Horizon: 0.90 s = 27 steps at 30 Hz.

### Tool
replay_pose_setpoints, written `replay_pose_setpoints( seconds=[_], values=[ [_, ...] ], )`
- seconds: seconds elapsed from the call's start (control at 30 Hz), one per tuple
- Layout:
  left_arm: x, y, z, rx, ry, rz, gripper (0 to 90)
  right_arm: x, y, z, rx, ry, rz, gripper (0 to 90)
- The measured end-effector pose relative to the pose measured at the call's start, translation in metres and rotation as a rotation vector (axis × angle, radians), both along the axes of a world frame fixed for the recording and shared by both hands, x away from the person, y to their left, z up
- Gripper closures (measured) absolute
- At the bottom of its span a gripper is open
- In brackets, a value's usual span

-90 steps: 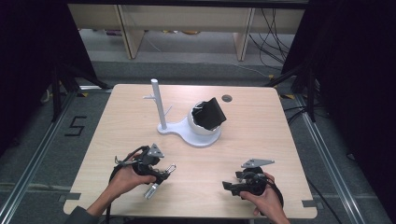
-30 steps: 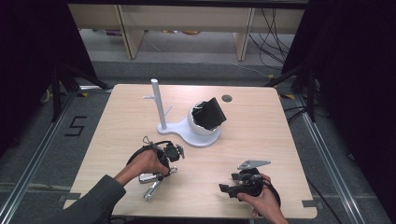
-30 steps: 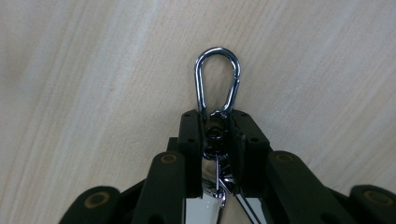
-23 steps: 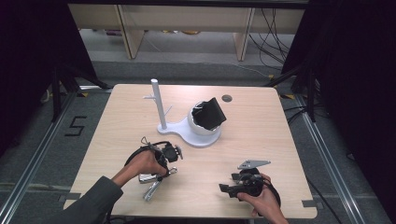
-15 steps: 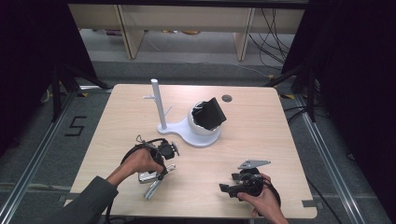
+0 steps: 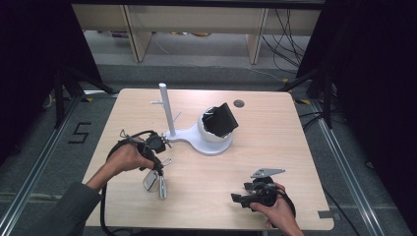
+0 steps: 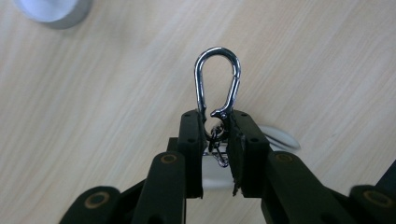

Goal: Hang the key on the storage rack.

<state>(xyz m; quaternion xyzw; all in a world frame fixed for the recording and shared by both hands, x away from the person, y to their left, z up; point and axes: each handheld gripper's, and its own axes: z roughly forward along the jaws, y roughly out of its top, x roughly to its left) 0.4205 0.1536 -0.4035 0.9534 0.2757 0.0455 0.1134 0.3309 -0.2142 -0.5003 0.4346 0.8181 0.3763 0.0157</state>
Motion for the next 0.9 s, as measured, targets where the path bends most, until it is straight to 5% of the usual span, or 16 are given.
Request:
replay_pose_setpoints(
  seconds=[0.4, 0.9],
  values=[
    [0.016, 0.032, 0.05, 0.001, -0.069, 0.081, 75.6, -0.001, 0.001, 0.0, 0.005, 0.015, -0.016, 27.6],
    [0.039, 0.045, 0.1, -0.008, -0.104, 0.14, 75.6, 0.0, 0.0, -0.001, 0.006, 0.012, -0.01, 27.6]
  ],
)
